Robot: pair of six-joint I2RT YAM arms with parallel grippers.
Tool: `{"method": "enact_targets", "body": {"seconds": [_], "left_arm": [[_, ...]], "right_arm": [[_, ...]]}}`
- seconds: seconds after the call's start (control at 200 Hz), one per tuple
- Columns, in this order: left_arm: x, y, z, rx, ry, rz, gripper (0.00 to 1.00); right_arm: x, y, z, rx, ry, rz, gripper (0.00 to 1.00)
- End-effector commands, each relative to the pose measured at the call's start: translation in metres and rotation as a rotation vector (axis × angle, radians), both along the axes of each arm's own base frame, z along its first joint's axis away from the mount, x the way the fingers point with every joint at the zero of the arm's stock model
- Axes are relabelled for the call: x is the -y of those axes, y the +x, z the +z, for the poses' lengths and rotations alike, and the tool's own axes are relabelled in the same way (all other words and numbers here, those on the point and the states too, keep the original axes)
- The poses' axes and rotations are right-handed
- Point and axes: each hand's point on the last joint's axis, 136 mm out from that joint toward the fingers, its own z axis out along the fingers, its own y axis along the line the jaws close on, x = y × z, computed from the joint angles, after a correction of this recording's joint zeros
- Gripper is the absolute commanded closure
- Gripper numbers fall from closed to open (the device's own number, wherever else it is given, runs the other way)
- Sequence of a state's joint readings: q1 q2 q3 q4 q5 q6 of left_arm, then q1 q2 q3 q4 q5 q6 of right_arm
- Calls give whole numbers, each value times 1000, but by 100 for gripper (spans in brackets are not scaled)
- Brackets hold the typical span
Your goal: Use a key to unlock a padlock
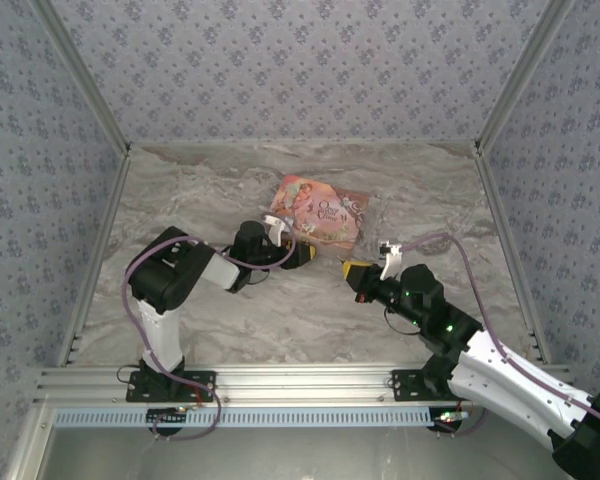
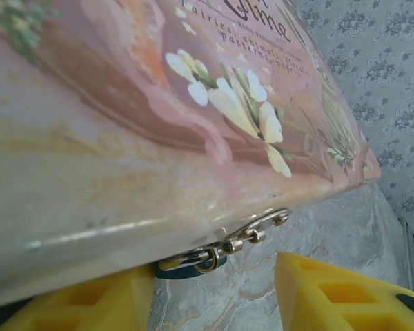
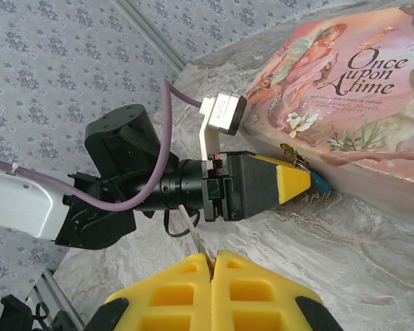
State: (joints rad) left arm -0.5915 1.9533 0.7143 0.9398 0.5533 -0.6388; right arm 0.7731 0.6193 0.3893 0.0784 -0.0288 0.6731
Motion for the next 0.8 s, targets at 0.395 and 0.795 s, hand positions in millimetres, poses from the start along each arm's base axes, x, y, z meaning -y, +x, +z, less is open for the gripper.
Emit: {"method": "enact_targets", "body": {"seconds": [0.395, 0.795], "left_arm": [[12, -8, -6, -9, 0, -26, 53], [12, -5, 6, -11, -42, 2, 58]], "right_arm": [[3, 2, -3, -9, 12, -27, 100], [3, 2, -5, -10, 14, -26, 100]]}}
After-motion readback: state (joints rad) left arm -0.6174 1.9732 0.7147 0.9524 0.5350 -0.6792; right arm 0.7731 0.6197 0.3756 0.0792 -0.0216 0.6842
